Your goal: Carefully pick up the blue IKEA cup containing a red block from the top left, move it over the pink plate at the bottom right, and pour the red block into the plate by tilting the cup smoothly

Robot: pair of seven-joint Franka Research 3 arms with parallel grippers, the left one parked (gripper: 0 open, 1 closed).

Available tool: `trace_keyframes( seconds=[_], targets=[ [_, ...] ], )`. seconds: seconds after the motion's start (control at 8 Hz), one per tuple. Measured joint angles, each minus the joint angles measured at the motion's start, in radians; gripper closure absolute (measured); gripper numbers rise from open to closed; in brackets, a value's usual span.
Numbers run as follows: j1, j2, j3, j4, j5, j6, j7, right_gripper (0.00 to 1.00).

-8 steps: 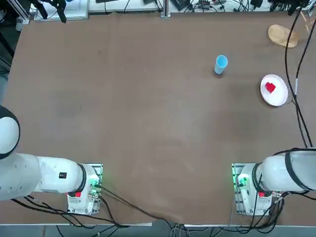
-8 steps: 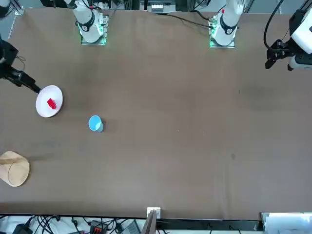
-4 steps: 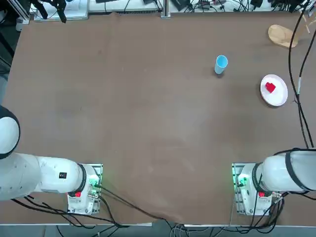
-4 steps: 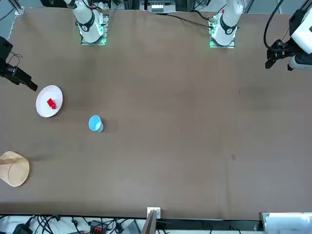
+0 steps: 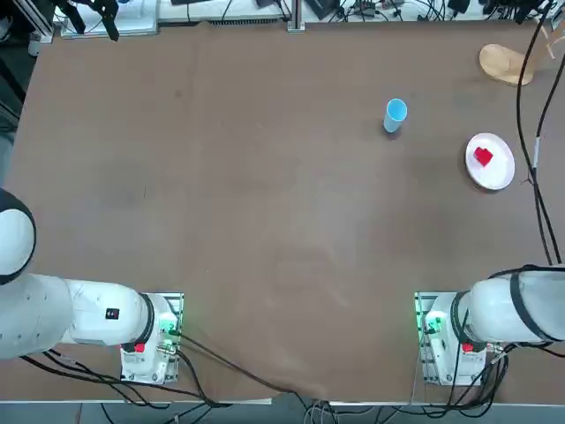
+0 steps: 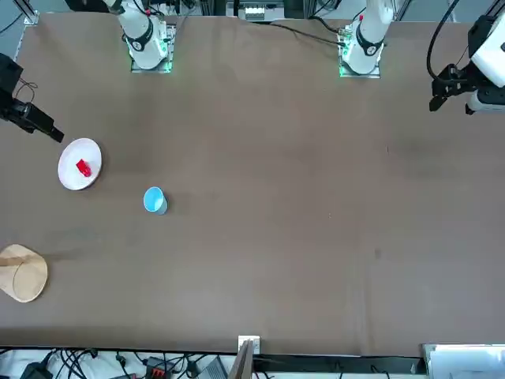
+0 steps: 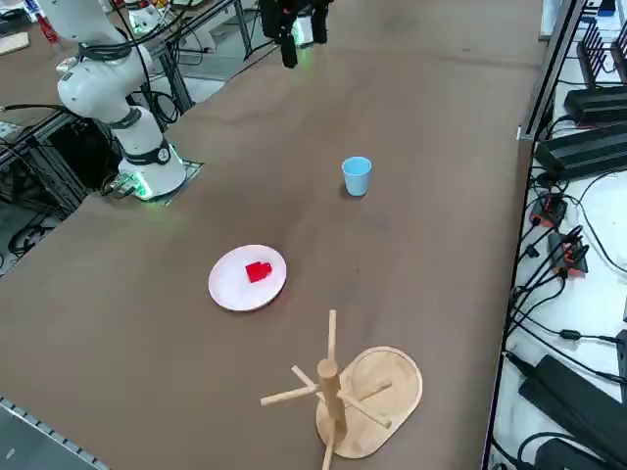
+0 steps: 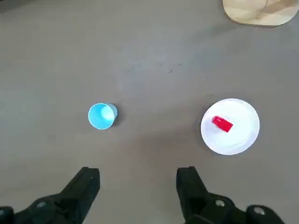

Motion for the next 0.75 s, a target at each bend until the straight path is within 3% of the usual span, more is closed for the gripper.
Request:
trace_keyframes(
  seconds=[0.75],
  targets=[
    [0.0, 0.0, 0.0, 0.0, 0.0, -0.005, 0.0, 0.0]
  ],
)
